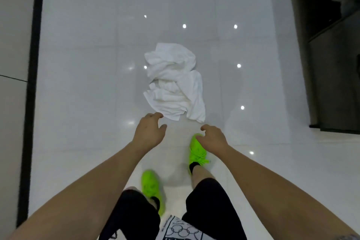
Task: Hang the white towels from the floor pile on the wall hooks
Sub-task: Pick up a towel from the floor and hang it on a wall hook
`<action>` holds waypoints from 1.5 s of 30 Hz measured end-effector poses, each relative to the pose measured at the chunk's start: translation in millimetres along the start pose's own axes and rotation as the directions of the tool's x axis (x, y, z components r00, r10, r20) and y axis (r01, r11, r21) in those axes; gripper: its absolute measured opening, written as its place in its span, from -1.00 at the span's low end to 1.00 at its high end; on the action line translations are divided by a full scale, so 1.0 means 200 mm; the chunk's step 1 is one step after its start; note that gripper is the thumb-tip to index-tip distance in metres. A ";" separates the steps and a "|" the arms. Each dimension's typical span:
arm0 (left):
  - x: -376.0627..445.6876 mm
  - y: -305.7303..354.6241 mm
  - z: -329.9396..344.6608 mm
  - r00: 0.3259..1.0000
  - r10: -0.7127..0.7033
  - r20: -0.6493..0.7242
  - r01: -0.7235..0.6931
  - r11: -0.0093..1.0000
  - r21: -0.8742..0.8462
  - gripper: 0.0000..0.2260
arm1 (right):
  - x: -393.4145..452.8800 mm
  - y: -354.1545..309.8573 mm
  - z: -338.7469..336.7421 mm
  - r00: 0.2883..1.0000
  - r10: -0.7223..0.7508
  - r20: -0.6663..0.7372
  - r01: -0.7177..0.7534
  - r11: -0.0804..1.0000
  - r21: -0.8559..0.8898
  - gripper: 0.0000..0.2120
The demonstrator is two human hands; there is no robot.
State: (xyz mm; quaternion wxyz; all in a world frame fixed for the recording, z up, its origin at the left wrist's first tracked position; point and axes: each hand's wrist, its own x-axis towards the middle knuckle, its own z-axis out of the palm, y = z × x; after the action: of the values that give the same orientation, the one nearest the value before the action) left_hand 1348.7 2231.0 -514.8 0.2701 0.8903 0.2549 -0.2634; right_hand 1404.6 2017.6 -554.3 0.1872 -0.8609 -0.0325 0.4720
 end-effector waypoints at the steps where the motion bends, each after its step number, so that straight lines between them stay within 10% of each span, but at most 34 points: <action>1: 0.09 -0.01 0.04 1.000 -0.015 0.017 0.015 1.000 -0.005 -0.62 | 0.10 0.01 0.01 1.000 0.005 0.014 -0.005 1.000 -0.013 -0.49; 17: 1.62 -0.81 1.27 0.941 -0.057 0.334 0.038 0.997 0.065 -0.62 | 2.01 0.35 0.94 1.000 0.025 0.018 -0.018 0.950 -0.311 -0.52; 22: 1.74 -0.86 1.30 0.935 -0.043 0.352 0.024 0.998 0.058 -0.63 | 2.13 0.36 0.97 0.995 0.102 0.017 -0.084 0.887 -0.455 -0.80; 36: 0.92 0.23 -0.16 0.927 0.245 0.284 -0.285 0.952 0.110 -0.64 | 0.69 -0.25 -0.28 0.937 -0.067 -0.343 0.080 0.996 0.024 -0.81; 45: 0.33 1.48 -1.04 0.723 0.665 0.190 -0.685 0.725 0.067 -0.62 | -0.26 -0.47 -1.54 0.720 -0.071 -0.691 0.377 0.875 0.302 -0.91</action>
State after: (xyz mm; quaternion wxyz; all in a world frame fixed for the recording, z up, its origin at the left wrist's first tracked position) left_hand 1642.3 2165.8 -303.7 0.3065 0.9149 -0.1267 -0.2303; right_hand 1641.3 2001.7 -329.9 0.4254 -0.8983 0.0319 0.1052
